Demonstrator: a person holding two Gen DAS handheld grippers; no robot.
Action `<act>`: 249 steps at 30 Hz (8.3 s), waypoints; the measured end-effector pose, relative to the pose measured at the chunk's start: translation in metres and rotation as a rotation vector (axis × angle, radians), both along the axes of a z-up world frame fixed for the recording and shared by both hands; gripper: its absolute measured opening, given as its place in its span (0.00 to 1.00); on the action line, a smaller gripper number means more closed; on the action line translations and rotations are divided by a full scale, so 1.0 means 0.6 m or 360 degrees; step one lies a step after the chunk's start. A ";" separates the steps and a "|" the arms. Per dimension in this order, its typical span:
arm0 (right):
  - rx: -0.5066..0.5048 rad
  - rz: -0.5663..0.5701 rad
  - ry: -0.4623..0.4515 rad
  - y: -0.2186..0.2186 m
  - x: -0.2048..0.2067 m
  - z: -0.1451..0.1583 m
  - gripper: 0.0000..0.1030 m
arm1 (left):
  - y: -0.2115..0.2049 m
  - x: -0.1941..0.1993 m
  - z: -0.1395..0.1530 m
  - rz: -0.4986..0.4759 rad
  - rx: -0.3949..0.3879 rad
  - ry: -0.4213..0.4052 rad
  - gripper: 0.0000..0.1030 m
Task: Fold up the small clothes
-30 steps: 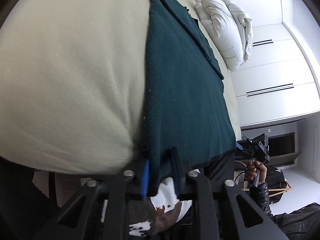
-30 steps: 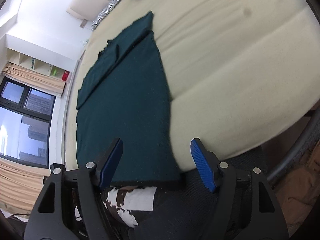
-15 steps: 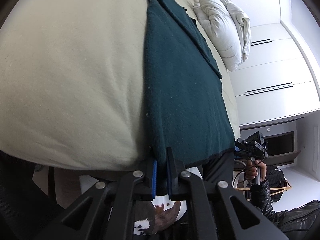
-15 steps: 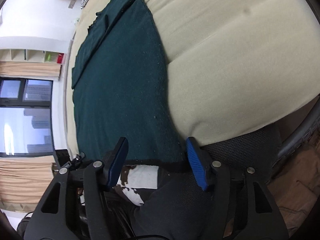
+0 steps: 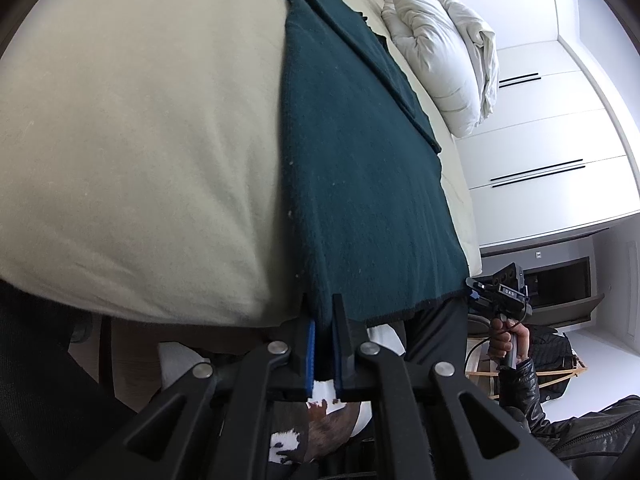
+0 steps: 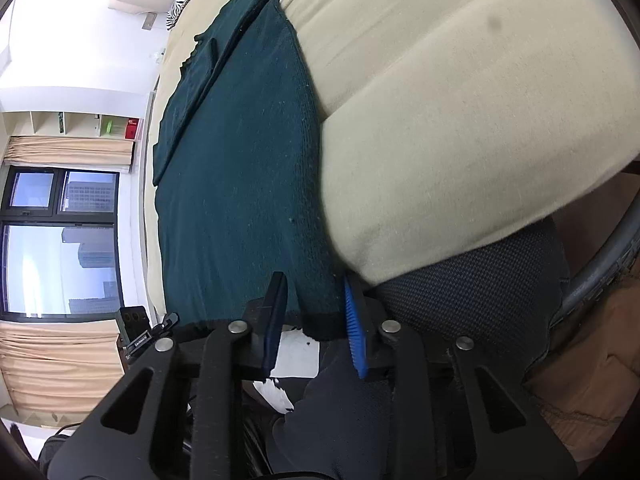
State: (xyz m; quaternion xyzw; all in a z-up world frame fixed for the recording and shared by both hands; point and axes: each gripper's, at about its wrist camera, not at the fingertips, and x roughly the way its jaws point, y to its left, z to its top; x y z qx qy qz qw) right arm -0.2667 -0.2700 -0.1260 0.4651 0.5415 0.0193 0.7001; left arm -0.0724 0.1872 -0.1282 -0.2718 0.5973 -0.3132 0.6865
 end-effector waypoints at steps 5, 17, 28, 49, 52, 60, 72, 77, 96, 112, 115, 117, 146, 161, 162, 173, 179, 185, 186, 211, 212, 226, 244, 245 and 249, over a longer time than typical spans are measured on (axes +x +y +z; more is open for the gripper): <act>-0.0024 0.0013 -0.0007 0.000 -0.006 -0.002 0.11 | -0.009 -0.003 0.008 -0.0019 0.0024 -0.0031 0.06; -0.0085 -0.0028 -0.0177 0.007 -0.006 0.038 0.07 | -0.005 0.012 0.044 0.0047 -0.0179 -0.0121 0.06; -0.0238 -0.0121 -0.0489 -0.009 0.087 0.137 0.07 | -0.003 0.100 0.113 0.0231 -0.0537 -0.0221 0.06; -0.0618 -0.0214 -0.0568 -0.068 0.370 0.200 0.07 | -0.015 0.346 0.138 0.0497 -0.0667 -0.0299 0.06; -0.0646 -0.0249 -0.0546 -0.087 0.414 0.188 0.07 | -0.022 0.386 0.129 0.0516 -0.0663 -0.0288 0.06; -0.0732 -0.0259 -0.0478 -0.115 0.533 0.140 0.07 | -0.041 0.483 0.088 0.0576 -0.0619 -0.0236 0.06; -0.0780 -0.0277 -0.0387 -0.145 0.687 0.078 0.07 | -0.062 0.593 0.040 0.0656 -0.0544 -0.0170 0.06; -0.0777 -0.0310 -0.0325 -0.157 0.723 0.042 0.07 | -0.068 0.629 0.007 0.0701 -0.0470 -0.0119 0.07; -0.0836 -0.0371 -0.0431 -0.149 0.670 0.048 0.47 | -0.066 0.552 0.029 0.0635 -0.0347 -0.0175 0.67; -0.0998 -0.0131 -0.0433 -0.056 0.537 0.038 0.47 | -0.106 0.396 0.031 0.0393 0.0214 -0.0455 0.49; -0.0992 -0.0147 -0.0412 -0.056 0.519 0.031 0.47 | -0.111 0.384 0.030 0.0371 0.0281 -0.0491 0.48; -0.1000 -0.0137 -0.0403 -0.054 0.513 0.029 0.47 | -0.111 0.382 0.026 0.0377 0.0287 -0.0489 0.46; -0.0238 0.0082 -0.0627 0.107 0.504 0.021 0.47 | -0.282 0.334 0.050 0.0116 0.0561 -0.0699 0.18; -0.0037 -0.0044 -0.0546 0.047 0.471 -0.068 0.42 | -0.223 0.307 0.011 0.0139 0.0582 -0.0595 0.14; -0.0061 -0.0105 -0.0548 0.025 0.457 -0.067 0.42 | -0.220 0.305 0.011 0.0143 0.0578 -0.0590 0.14; -0.0182 -0.0440 -0.0540 -0.083 0.363 -0.024 0.46 | -0.179 0.284 0.070 0.0270 0.0664 -0.0709 0.35; -0.0108 -0.0219 -0.0588 0.020 0.451 -0.005 0.46 | -0.233 0.332 0.086 0.0196 0.0813 -0.0800 0.41; -0.0018 -0.0021 -0.0651 0.106 0.575 0.010 0.46 | -0.285 0.380 0.055 0.0114 0.0948 -0.0750 0.41; -0.0015 -0.0004 -0.0639 0.113 0.592 0.008 0.46 | -0.287 0.383 0.051 0.0111 0.0955 -0.0739 0.41; 0.0021 -0.0082 -0.0605 0.050 0.485 -0.005 0.50 | -0.301 0.356 0.066 0.0117 0.0921 -0.0769 0.43; 0.0034 -0.0011 -0.0585 0.070 0.485 -0.011 0.50 | -0.307 0.348 0.065 0.0092 0.0914 -0.0780 0.43; -0.0078 -0.0428 -0.0472 -0.098 0.364 -0.046 0.48 | -0.259 0.327 0.048 0.0132 0.0927 -0.0694 0.44; -0.0314 -0.0479 -0.0454 -0.195 0.419 0.011 0.61 | -0.392 0.376 0.121 -0.0036 0.0856 -0.0937 0.52; -0.0284 -0.0478 -0.0442 -0.198 0.433 0.002 0.61 | -0.409 0.388 0.117 -0.0068 0.0817 -0.0915 0.52; -0.0218 -0.0473 -0.0387 -0.205 0.493 -0.036 0.61 | -0.440 0.414 0.096 -0.0120 0.0697 -0.0833 0.52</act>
